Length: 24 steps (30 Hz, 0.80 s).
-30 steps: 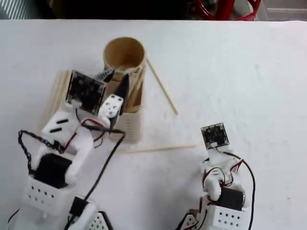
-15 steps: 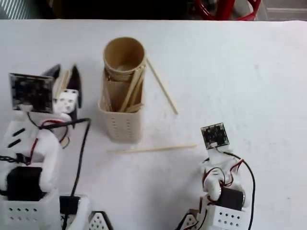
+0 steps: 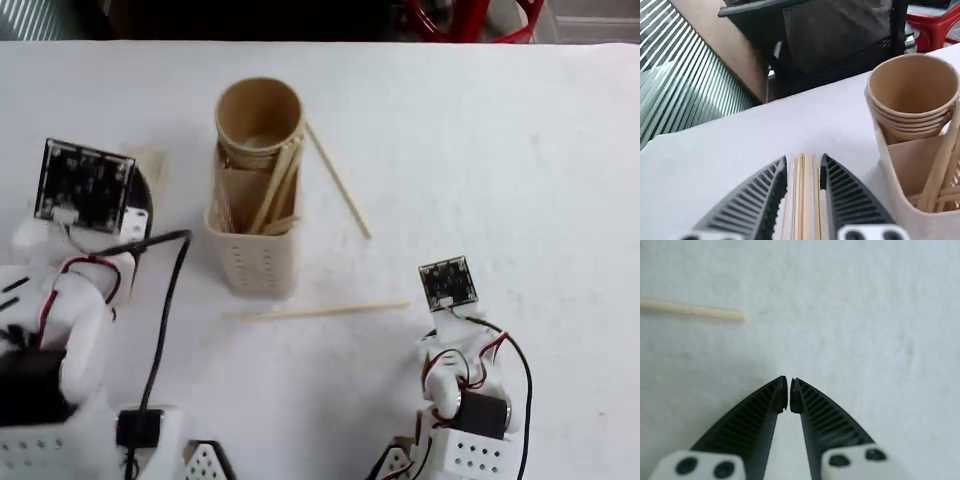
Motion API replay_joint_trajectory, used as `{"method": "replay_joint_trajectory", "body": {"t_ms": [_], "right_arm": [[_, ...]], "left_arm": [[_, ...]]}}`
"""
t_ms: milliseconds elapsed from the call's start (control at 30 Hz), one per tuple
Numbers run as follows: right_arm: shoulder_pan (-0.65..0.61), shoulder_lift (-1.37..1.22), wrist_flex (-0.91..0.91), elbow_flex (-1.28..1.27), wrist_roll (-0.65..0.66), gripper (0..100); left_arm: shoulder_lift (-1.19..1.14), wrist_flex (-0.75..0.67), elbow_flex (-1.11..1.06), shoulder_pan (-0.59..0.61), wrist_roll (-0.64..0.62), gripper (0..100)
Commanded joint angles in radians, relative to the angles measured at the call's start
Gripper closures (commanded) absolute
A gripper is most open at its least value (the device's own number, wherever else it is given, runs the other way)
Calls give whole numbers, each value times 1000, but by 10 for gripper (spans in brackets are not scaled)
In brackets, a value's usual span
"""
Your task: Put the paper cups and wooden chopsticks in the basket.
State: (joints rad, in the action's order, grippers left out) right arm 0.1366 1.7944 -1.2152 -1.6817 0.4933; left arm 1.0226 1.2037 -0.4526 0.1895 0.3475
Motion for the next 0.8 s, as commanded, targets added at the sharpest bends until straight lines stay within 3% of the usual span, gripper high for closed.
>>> {"method": "replay_joint_trajectory", "body": {"t_ms": [0,100,167,367,767], "right_arm": [[10,7,-2,-9,9,974],[10,7,-2,-9,9,974],[10,7,-2,-9,9,974],[10,7,-2,-9,9,974],[10,7,-2,-9,9,974]], "left_arm": [[-148,-29,-38,114,9,876],[-341,-110,-101,217,40,873],[-490,-143,-109,236,124,873],[-855,-141,29,292,199,872],[-1124,-123,153,268,374,801]]}}
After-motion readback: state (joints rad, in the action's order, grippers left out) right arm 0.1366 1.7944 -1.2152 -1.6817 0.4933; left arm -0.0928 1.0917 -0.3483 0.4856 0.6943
